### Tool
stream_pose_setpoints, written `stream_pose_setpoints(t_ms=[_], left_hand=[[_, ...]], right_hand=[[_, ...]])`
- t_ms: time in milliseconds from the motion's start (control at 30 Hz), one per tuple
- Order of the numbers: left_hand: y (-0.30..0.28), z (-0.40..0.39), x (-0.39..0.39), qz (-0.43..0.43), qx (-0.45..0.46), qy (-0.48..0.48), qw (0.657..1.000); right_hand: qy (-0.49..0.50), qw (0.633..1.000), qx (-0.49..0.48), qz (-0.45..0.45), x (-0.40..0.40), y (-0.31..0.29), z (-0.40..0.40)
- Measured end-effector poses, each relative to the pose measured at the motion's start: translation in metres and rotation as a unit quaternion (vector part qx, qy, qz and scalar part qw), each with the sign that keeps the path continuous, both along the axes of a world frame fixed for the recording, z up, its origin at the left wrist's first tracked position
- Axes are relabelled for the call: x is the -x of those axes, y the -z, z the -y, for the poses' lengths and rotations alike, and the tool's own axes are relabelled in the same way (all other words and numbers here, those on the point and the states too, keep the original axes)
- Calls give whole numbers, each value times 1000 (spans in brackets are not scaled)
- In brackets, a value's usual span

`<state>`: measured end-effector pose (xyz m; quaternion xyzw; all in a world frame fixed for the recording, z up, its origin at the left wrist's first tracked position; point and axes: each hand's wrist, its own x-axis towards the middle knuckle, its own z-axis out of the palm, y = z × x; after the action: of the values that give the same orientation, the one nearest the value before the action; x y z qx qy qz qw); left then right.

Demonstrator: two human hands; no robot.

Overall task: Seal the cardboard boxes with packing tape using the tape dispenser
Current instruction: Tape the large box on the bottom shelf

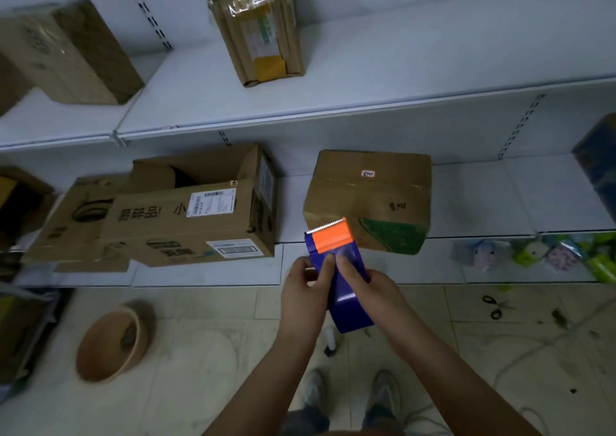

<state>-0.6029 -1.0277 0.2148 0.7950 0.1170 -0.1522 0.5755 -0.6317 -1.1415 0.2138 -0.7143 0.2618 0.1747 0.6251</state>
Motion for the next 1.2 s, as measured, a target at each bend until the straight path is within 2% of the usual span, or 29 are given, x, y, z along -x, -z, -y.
stream_pose_setpoints(t_ms=[133,333,433,633,833,967,1200], left_hand=[[0,-16,2,31,16,4,999],[4,-74,-1,-34,140,38,989],[5,-133,-11,-30,148,37,988],[19,-266,-44,41,-13,25,999],[37,-347,-100,113,-139,63,982],[53,-378,-144,168,-225,120,952],[63,-399,-243,147,-367,180,901]], right_hand=[[61,998,7,21,0,-2,-18],[88,992,85,38,-3,-3,-72],[92,988,120,16,-17,1,-119],[83,986,145,-9,-49,8,-199],[113,983,141,-24,-71,16,-242],[116,980,159,-39,-95,20,-248],[139,976,163,-30,-174,40,-239]])
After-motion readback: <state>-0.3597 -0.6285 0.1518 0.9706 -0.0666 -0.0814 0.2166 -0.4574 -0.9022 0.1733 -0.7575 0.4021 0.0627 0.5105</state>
